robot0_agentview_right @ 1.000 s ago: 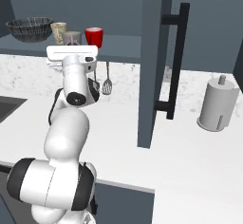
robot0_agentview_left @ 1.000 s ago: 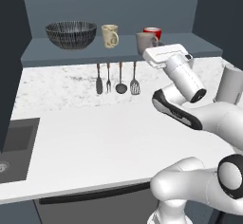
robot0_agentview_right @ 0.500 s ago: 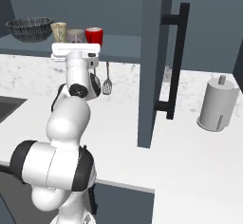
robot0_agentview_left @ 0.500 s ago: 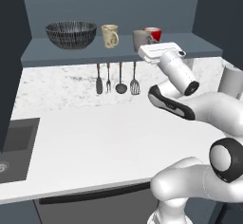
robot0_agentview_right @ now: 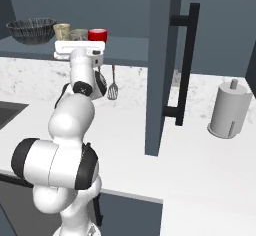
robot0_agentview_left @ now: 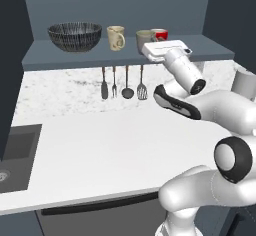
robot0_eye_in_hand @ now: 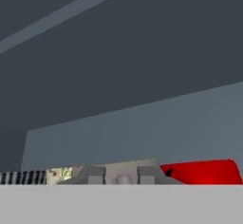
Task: Gather all objects into one cabinet and sort the glasses and bowls to opposite sides.
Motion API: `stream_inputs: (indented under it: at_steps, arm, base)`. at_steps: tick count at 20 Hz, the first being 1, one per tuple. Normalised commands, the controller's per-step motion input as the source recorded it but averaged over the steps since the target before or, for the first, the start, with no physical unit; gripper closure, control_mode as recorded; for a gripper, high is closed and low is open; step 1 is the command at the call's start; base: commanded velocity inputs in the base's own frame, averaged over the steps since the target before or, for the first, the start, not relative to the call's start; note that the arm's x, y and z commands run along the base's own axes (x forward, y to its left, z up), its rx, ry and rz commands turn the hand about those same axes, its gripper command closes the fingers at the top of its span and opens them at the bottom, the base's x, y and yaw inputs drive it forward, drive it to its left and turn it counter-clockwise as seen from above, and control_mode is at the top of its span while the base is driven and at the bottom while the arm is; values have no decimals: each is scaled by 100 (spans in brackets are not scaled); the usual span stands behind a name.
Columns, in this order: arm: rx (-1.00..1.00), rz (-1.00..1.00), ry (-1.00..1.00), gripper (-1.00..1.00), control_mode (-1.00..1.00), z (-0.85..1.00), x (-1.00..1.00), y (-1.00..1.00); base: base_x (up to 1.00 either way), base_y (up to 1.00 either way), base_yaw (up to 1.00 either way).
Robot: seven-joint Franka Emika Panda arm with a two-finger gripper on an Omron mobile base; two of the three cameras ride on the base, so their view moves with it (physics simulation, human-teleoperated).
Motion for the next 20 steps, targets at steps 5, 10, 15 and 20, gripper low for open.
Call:
stream_inputs:
  at_steps: [5, 10, 15, 20]
  arm:
    - [3, 0, -2, -100, -100, 49, -60, 0]
    - [6, 0, 1, -100, -100, 37, -75, 0]
    - [8, -3, 21, -100, -100, 62, -74, 0]
    - [7, -9, 26, -100, -100, 69, -87, 0]
  base:
    - [0, 0, 0]
    - [0, 0, 0]
    - [0, 0, 0]
    - [0, 0, 0]
